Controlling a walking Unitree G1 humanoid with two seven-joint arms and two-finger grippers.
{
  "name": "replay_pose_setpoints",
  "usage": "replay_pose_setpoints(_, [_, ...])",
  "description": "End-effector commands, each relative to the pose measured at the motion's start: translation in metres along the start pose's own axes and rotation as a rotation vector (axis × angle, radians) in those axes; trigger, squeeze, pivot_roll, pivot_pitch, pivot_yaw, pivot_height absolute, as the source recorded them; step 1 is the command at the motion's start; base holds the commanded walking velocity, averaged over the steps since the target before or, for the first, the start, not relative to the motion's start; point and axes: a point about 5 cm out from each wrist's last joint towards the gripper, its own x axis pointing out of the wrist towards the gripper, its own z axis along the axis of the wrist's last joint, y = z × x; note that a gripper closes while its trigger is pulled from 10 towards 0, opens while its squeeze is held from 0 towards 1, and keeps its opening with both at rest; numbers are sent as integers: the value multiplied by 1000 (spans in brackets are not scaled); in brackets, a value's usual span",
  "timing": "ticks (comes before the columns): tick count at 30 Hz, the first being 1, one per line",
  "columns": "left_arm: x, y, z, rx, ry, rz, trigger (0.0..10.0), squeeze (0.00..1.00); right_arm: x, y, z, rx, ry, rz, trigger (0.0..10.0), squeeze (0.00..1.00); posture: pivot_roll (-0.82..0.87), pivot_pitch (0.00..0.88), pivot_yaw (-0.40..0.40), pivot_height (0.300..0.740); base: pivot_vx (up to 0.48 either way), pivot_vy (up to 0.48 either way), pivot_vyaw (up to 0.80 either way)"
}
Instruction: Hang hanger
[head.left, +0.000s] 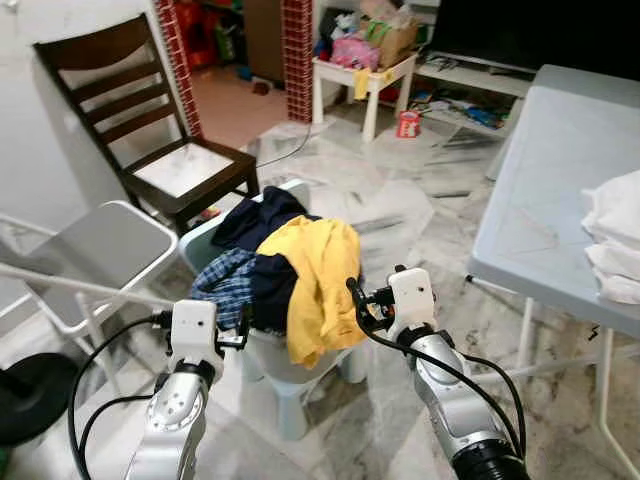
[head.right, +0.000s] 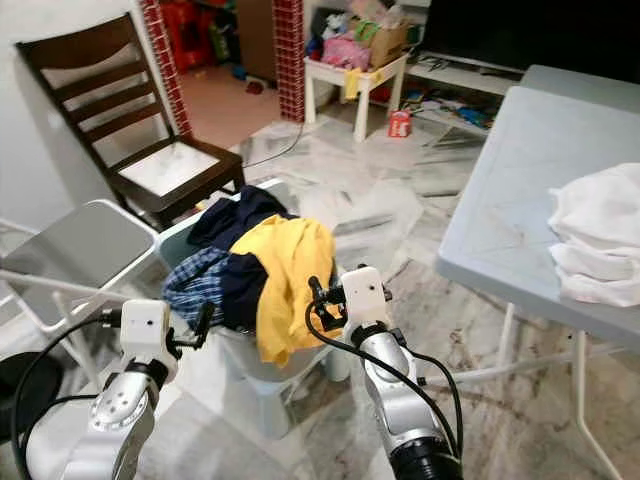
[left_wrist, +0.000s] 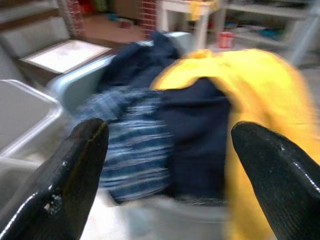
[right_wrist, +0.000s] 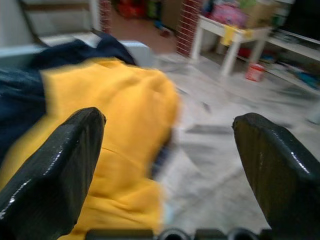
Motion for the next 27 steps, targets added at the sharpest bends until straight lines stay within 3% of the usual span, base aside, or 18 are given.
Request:
replay_pose_setpoints(1, [-2,8,-1,22,6,18,10000,0,3,5,5,10,-17,11,10000,0,55,0,-9,740,292,292,0])
replay_pose_setpoints(11, [-1,6,-10,18,51,30,10000,0,2,3,6,4,-19,10,10000,0,50,0,-19,740,29,29,0])
replay_pose_setpoints(17, [1,0,-17,85,74,4,10000,0,-2,2,7,-15,-22,21,10000,0,36,0,-36,740,0,0,0])
replay_pose_setpoints(27, [13,-24,-21,72,67,-60,10000,0,-32,-28,2,-113,16,1,10000,0,-33,0,-67,740,0,0,0])
